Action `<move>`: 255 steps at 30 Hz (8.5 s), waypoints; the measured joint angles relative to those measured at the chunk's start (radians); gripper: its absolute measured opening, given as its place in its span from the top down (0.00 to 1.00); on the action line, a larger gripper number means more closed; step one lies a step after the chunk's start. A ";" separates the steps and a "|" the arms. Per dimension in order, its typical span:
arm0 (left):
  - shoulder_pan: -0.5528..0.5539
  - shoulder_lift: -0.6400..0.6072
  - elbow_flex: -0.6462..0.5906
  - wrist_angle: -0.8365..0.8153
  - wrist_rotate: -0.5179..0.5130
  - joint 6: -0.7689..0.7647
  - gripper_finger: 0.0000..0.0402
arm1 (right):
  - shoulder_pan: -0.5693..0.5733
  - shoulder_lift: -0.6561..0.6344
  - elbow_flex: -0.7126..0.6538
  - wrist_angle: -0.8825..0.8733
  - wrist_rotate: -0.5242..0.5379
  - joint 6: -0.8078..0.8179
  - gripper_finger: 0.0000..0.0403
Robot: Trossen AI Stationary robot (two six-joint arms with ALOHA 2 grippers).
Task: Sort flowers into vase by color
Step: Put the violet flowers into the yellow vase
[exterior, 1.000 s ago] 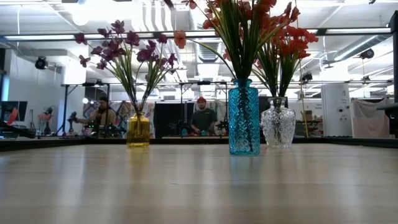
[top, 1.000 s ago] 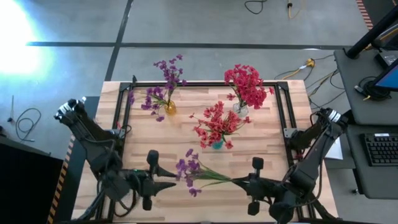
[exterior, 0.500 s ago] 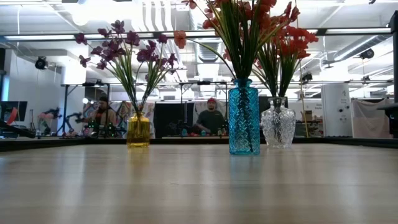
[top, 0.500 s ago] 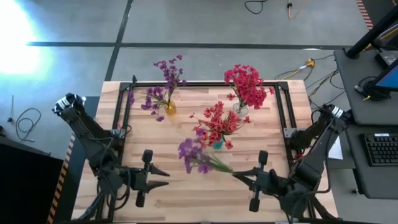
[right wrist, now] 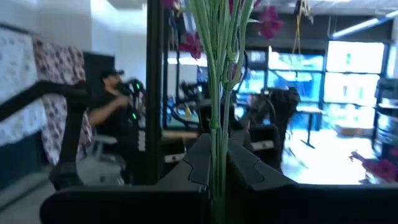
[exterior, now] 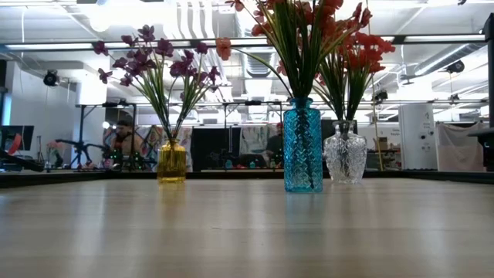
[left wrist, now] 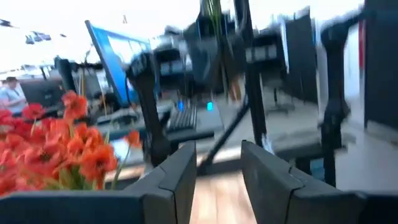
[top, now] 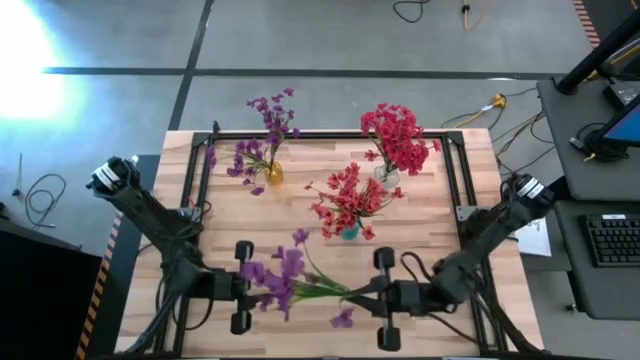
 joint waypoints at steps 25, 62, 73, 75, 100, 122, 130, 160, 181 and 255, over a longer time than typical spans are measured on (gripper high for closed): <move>0.091 0.219 0.137 0.332 0.163 0.143 0.43 | -0.156 0.253 0.061 0.248 -0.224 -0.023 0.97; 0.125 0.233 0.157 0.319 0.162 0.168 1.00 | -0.186 0.276 0.061 0.224 -0.241 0.011 0.97; 0.120 0.231 0.157 0.311 0.155 0.169 1.00 | -0.180 0.270 0.061 0.136 -0.144 0.093 0.71; 0.112 0.228 0.157 0.304 0.125 0.171 1.00 | -0.171 0.265 0.061 0.112 -0.106 0.093 0.64; 0.037 0.180 0.156 0.039 -0.183 0.154 1.00 | -0.147 0.207 0.274 -0.381 0.071 0.172 0.28; 0.076 0.185 0.156 -0.032 -0.294 0.124 1.00 | -0.255 0.209 0.278 -0.379 -0.195 0.206 0.51; 0.075 0.186 0.156 -0.042 -0.355 0.096 1.00 | -0.264 0.209 0.278 -0.384 -0.190 0.196 0.75; -0.095 -0.264 0.156 -0.822 -0.659 -0.252 0.78 | -0.407 0.323 0.434 -0.220 -0.155 0.097 0.96; -0.094 -0.567 0.156 -1.029 -0.607 -0.201 0.78 | -0.577 0.570 0.868 -0.206 0.056 -0.130 0.96; 0.265 -0.336 0.196 -0.501 0.246 0.056 0.70 | -0.462 0.352 0.876 -0.932 -0.368 0.064 0.96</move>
